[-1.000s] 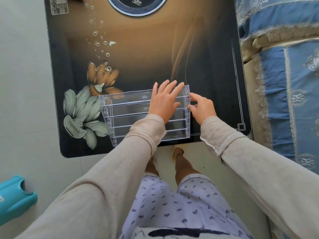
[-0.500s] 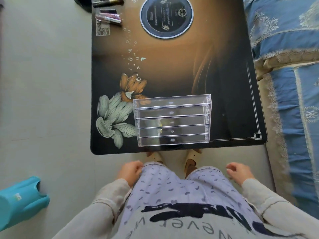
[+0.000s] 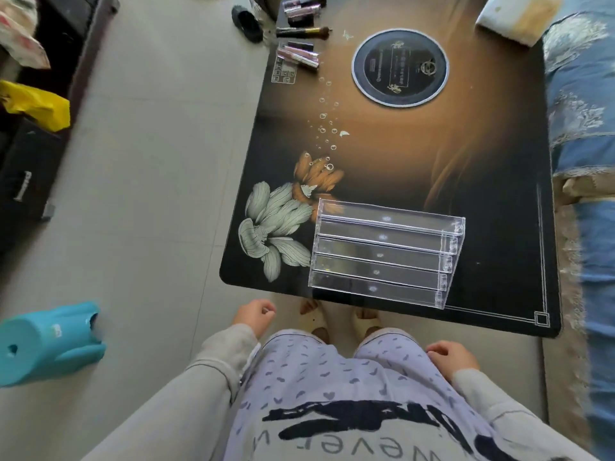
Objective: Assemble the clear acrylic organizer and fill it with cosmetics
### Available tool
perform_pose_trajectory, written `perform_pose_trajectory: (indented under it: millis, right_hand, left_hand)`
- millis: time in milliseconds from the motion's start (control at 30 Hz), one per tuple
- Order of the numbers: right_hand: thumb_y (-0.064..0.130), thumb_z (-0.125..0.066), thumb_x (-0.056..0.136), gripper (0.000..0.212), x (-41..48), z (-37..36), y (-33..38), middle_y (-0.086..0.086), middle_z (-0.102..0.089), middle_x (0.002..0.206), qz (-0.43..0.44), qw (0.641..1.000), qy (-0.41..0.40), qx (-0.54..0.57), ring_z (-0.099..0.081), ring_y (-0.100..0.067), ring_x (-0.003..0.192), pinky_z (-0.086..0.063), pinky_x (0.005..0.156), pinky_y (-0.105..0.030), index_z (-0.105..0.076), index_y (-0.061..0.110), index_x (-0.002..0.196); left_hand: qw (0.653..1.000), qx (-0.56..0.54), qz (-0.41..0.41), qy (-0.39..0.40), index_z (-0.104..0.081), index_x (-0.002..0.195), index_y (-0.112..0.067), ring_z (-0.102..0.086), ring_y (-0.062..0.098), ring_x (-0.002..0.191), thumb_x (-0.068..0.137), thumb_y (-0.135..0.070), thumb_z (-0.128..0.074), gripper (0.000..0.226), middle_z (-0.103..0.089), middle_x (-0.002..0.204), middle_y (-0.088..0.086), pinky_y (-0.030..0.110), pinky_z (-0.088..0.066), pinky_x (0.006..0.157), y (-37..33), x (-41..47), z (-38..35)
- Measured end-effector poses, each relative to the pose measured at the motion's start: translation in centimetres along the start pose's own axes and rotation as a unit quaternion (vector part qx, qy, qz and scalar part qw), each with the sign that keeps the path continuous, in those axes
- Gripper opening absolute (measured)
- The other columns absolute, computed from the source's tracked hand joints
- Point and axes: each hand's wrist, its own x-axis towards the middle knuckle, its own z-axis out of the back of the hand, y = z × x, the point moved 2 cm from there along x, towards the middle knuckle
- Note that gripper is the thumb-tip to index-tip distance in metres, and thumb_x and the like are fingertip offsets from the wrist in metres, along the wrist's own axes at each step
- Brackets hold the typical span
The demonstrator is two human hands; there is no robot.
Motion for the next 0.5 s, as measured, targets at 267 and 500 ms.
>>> perform_pose_trajectory:
  millis: [267,500]
  right_hand:
    - [0.008,-0.051,0.089,0.025,2.6,3.1,6.0,-0.016,-0.067,0.111,0.116,0.961,0.053,-0.245,-0.061,-0.03,0.1,-0.047,0.083,-0.03,-0.065,0.006,0.109]
    - [0.008,-0.05,0.086,0.02,2.6,-0.6,11.7,-0.01,-0.059,0.086,0.258,0.858,0.073,-0.437,-0.055,-0.019,0.082,-0.049,0.085,-0.033,-0.069,0.01,0.094]
  left_hand:
    - [0.969,-0.209,0.112,-0.071,-0.068,0.102,-0.008,-0.062,0.035,0.104,0.087,-0.007,-0.05,0.023,-0.068,0.111,0.019,0.033,-0.049,0.088,4.8,-4.9,-5.4]
    - [0.917,-0.33,0.222,-0.039,-0.067,0.1,-0.016,-0.059,0.024,0.097,0.092,-0.014,-0.048,0.021,-0.066,0.119,0.01,0.021,-0.04,0.078,9.2,-12.0,-16.9]
